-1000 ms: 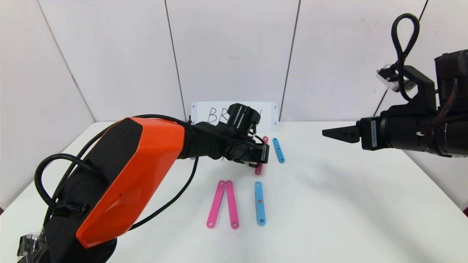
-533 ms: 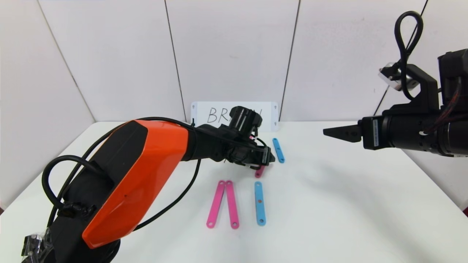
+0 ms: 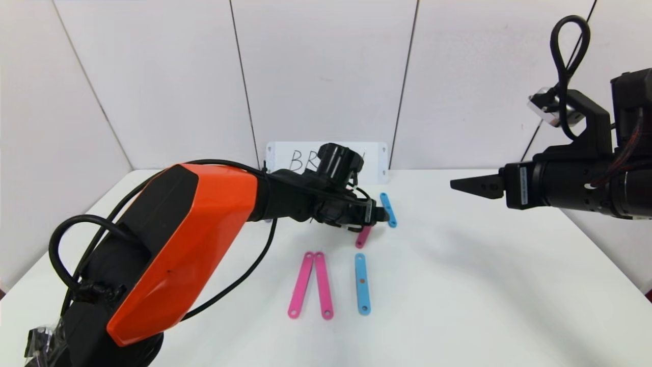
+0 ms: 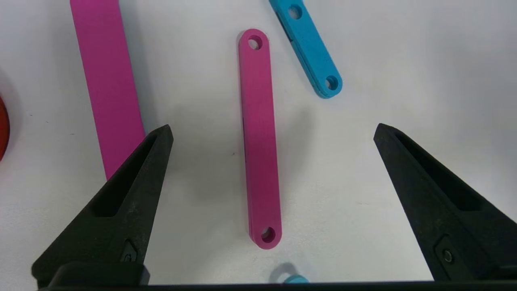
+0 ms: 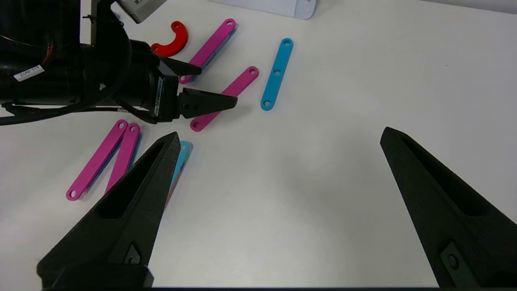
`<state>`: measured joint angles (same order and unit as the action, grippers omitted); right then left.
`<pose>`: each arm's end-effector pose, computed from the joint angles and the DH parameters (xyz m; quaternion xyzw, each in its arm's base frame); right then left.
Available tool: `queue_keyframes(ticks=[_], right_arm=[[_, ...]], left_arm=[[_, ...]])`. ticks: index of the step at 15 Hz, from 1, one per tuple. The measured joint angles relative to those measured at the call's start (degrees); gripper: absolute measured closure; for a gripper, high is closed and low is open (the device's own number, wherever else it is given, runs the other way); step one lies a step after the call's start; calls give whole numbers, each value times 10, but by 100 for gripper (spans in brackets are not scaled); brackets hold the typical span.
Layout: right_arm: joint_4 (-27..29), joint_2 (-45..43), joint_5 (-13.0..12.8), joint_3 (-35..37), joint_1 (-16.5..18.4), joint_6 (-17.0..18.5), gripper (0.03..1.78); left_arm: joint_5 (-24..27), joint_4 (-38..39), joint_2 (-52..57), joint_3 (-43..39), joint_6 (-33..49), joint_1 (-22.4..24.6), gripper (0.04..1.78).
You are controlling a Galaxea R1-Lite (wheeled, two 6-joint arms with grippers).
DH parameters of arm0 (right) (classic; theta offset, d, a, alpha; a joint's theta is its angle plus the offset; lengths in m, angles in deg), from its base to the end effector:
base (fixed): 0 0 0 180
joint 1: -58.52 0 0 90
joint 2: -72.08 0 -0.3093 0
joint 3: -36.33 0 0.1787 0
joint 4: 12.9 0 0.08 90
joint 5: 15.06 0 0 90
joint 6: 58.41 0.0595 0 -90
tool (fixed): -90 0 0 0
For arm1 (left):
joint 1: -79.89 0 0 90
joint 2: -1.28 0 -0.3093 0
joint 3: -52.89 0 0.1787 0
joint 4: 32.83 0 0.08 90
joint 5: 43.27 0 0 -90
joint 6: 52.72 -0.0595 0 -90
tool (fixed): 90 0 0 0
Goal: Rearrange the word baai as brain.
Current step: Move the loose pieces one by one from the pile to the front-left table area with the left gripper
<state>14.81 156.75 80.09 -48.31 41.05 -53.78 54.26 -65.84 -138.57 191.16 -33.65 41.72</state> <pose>0.2590 0.0871 0.2430 0.0128 0.2458 0.1806 0.9523 0.4114 -0.3333 0.1156 -0.0683 0.3442 -0.3181 0.8807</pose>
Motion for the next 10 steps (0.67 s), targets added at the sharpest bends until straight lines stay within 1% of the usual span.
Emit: queue_keyframes(ticks=[5, 7, 10], right_arm=[[0, -5, 0, 0, 1, 0, 8], [0, -5, 0, 1, 1, 0, 8], [-5, 5, 7, -10, 5, -3, 8]], left_arm=[[-2, -5, 40, -13, 2, 7, 8], [-5, -7, 67, -31, -5, 22, 8], [-6, -8, 122, -83, -26, 53, 8]])
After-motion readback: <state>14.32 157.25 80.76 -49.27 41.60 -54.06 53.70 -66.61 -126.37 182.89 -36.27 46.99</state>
